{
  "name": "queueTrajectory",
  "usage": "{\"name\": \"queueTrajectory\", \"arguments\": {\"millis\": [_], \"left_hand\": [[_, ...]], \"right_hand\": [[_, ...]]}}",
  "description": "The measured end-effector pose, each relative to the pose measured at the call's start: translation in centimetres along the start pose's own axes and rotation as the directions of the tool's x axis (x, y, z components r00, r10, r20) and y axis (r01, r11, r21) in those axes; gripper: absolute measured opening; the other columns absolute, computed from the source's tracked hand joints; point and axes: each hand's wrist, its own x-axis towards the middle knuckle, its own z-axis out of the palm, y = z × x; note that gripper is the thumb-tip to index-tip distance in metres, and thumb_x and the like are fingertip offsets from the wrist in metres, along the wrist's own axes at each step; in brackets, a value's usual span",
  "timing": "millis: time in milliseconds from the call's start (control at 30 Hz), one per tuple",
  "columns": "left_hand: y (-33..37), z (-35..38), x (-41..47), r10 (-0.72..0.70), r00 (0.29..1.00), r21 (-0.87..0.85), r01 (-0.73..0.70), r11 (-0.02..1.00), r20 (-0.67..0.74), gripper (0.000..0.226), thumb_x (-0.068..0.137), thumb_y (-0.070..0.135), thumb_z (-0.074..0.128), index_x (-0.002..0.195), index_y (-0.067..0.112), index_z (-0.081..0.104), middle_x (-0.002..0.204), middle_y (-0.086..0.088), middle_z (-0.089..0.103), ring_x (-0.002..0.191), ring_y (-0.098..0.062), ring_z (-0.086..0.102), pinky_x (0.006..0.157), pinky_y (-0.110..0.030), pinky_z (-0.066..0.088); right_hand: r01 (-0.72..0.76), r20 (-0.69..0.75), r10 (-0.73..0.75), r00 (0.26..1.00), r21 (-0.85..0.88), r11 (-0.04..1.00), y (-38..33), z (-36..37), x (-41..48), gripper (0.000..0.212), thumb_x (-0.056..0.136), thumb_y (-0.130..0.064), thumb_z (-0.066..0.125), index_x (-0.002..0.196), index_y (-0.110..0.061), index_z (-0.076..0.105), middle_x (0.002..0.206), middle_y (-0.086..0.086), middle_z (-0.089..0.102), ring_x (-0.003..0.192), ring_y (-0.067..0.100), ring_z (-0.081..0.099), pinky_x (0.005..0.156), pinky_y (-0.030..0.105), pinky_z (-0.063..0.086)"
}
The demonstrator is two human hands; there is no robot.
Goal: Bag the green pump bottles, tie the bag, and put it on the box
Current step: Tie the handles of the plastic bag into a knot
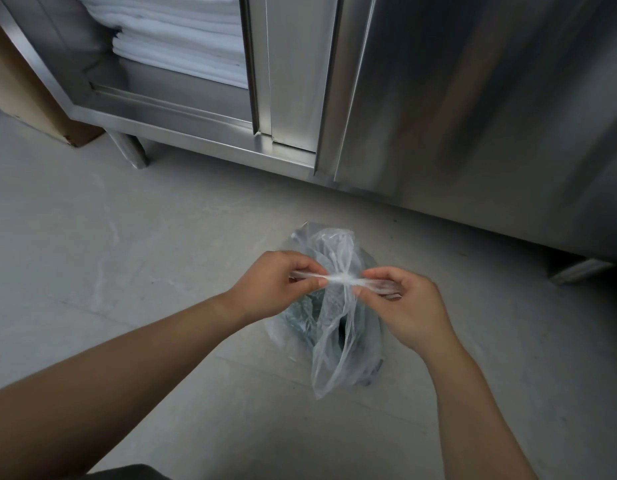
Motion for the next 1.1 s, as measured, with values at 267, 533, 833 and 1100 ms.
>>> {"name": "queueTrajectory", "arguments": {"millis": [267,533,833,1100], "left_hand": [[0.3,-0.1,-0.1,0.021,0.998,0.03,-0.019,0.999,-0.062,0.014,0.075,0.026,0.075,0.088,0.021,0.075,0.075,0.014,0.066,0.074,0.006,0.061,0.062,-0.004,0.041],[0.9,-1.8,0.6,0.078,0.994,0.053,-0.074,0.996,-0.079,0.012,0.073,0.026,0.076,0.083,0.021,0.075,0.075,0.013,0.067,0.078,0.002,0.062,0.069,-0.007,0.047],[-0.3,-4.2,-0.2,-0.003,0.985,0.046,0.012,0.999,-0.173,0.007,0.074,0.024,0.074,0.076,0.03,0.071,0.074,0.019,0.066,0.073,0.004,0.062,0.068,-0.002,0.044],[-4.0,-2.8,-1.8,-0.18,0.98,0.003,0.181,0.983,-0.087,0.013,0.076,0.023,0.074,0.072,0.035,0.069,0.066,0.025,0.067,0.071,0.008,0.063,0.064,0.0,0.042]], "right_hand": [[0.01,-0.062,-0.014,0.998,-0.071,0.997,0.4,1.7,-0.2,0.012,0.072,-0.022,0.078,0.074,-0.031,0.071,0.07,-0.017,0.07,0.068,-0.006,0.065,0.065,0.009,0.046],[0.14,-0.107,-0.16,0.981,-0.172,0.975,-0.2,1.2,0.2,0.02,0.076,-0.021,0.074,0.065,-0.033,0.062,0.071,-0.013,0.066,0.067,0.0,0.062,0.06,0.005,0.044],[0.085,-0.195,-0.143,0.97,-0.278,0.957,1.9,-3.2,0.5,0.015,0.078,-0.015,0.072,0.066,-0.017,0.064,0.066,-0.005,0.065,0.061,-0.002,0.058,0.057,0.0,0.039],[-0.083,-0.129,0.061,0.99,-0.174,0.981,5.6,-3.5,0.4,0.024,0.078,-0.008,0.071,0.062,-0.024,0.063,0.062,-0.005,0.066,0.053,0.0,0.06,0.063,0.02,0.052]]}}
